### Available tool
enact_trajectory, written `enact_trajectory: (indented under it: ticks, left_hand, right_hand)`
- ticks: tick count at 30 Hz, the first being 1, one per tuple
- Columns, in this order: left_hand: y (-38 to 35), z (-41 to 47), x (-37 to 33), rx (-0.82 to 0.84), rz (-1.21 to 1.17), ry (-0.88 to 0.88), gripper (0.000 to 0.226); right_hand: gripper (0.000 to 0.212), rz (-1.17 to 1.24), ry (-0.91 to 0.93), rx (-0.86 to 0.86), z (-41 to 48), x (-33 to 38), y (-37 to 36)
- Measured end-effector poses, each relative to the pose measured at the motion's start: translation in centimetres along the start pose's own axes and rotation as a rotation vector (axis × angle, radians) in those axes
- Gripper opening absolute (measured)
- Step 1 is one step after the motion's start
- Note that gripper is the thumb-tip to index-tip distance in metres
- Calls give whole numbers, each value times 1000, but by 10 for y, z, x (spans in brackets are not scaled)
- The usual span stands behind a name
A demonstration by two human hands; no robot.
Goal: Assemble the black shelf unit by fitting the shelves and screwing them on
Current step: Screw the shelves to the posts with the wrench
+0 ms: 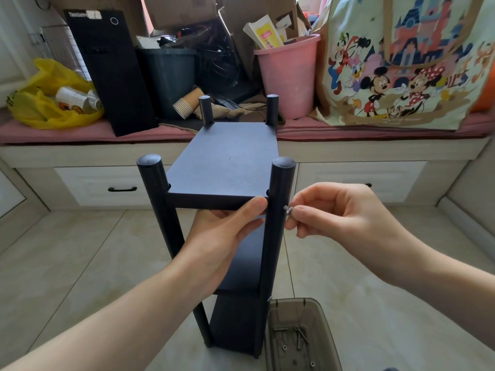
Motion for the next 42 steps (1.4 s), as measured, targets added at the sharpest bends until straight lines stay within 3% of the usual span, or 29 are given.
enact_trajectory:
  ticks: [7,15,22,26,32,39,42]
  left_hand:
    - [0,1,1,-9,8,-13,55]
    - [-1,2,1,3,-2,-14,60]
    - [-4,0,0,-3,9,-24,35]
    - [-4,0,-2,16,-36,-30,50]
    - [-4,0,-4,91,-130,-34,43]
    - [-5,-1,-3,104,-139,-35,37]
    - [-6,-2,-4,113,-136,-30,49]
  right_hand:
    - [17,-142,83,67,3,2,1]
    - [20,-551,381,2,-2,4,-1]
    - [21,-443,360,-8,-2,0,-6]
    - [10,-401,321,-12,-3,3,-7]
    - [13,-404,339,-124,-3,-2,-12]
    - [16,-293,280,-106,-1,0,-10]
    - [14,-238,253,-93,0,0,-8]
Point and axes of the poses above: each hand's wrist, its own z-axis towards the middle knuckle, its own y-axis out of the back of the hand, x = y × z, the point moved 1 cm from there along z, towards the middle knuckle, and after that the axes turned 15 degrees about z, right-handed, at the moved point
